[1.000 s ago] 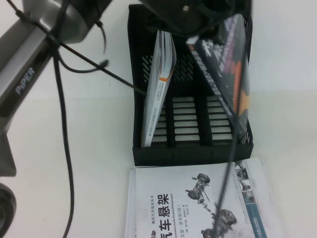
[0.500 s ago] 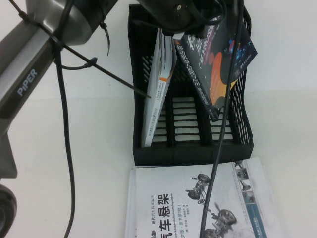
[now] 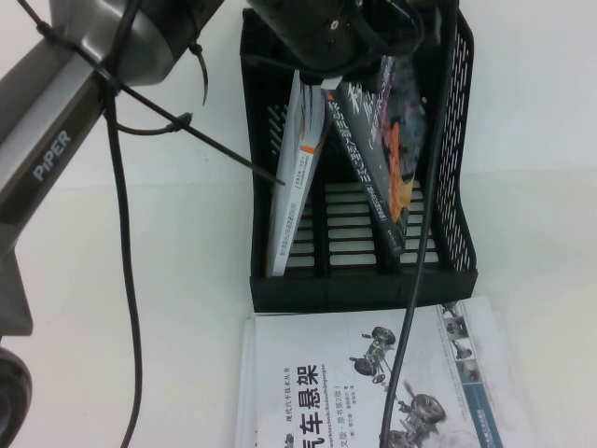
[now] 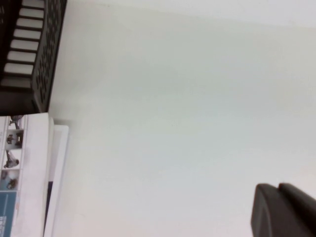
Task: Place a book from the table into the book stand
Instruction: Place the book on the book shelf
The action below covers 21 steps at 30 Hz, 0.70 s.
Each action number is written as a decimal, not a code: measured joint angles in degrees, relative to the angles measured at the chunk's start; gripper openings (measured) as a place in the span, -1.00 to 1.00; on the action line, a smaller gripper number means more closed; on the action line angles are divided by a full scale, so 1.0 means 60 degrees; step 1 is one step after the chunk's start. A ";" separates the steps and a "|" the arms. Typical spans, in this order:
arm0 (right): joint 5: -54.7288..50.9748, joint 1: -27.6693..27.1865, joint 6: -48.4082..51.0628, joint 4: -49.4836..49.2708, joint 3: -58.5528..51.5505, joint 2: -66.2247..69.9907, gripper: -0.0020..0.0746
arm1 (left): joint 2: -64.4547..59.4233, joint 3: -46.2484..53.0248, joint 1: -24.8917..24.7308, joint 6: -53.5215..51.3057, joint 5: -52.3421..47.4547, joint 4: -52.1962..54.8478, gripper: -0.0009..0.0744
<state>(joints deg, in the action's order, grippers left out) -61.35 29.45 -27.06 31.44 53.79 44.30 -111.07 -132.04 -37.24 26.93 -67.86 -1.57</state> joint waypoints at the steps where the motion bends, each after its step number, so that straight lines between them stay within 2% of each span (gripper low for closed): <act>1: 0.0013 0.0000 0.0000 0.0000 0.0000 0.0000 -0.95 | 0.0000 0.0000 0.0000 0.0013 0.0000 0.0000 -0.69; 11: 0.0218 0.0000 0.0000 0.0000 0.0000 0.0000 -0.95 | -0.0244 0.0000 0.0000 0.0497 0.1335 0.0022 -0.69; 21: 0.0298 0.0000 0.0000 0.0000 0.0000 0.0000 -0.95 | -0.1016 0.0000 0.0000 0.1333 0.1525 0.0569 -0.69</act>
<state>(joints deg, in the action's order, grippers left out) -59.56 29.45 -27.06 31.44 53.79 44.30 -117.17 -132.04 -37.24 34.93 -58.71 1.84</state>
